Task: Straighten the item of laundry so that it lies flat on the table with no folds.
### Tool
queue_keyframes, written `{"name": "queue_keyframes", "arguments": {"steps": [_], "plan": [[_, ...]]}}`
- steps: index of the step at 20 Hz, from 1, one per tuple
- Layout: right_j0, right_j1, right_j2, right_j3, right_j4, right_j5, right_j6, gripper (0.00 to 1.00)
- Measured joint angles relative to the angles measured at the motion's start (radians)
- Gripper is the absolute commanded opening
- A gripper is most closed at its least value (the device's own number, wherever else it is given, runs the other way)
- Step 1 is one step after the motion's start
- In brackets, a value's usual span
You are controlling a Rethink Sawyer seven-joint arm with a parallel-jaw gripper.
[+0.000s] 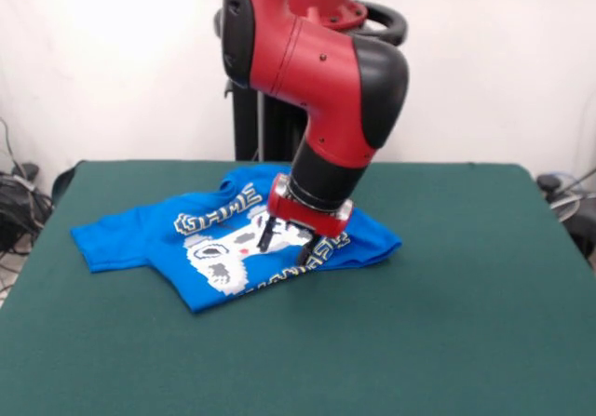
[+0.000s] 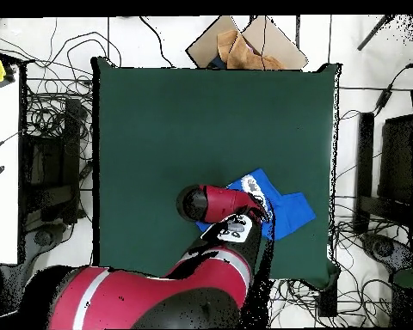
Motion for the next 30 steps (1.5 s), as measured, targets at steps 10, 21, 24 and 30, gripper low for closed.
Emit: {"name": "queue_keyframes", "arguments": {"steps": [10, 21, 24, 30], "plan": [[-0.009, -0.002, 0.003, 0.000, 0.006, 0.000, 0.000, 1.00], [-0.037, -0.023, 0.019, -0.001, 0.024, -0.001, 0.000, 1.00], [-0.043, -0.032, 0.019, -0.003, 0.031, -0.001, 0.000, 1.00], [-0.056, -0.042, 0.024, -0.005, 0.042, -0.001, 0.000, 1.00]]}}
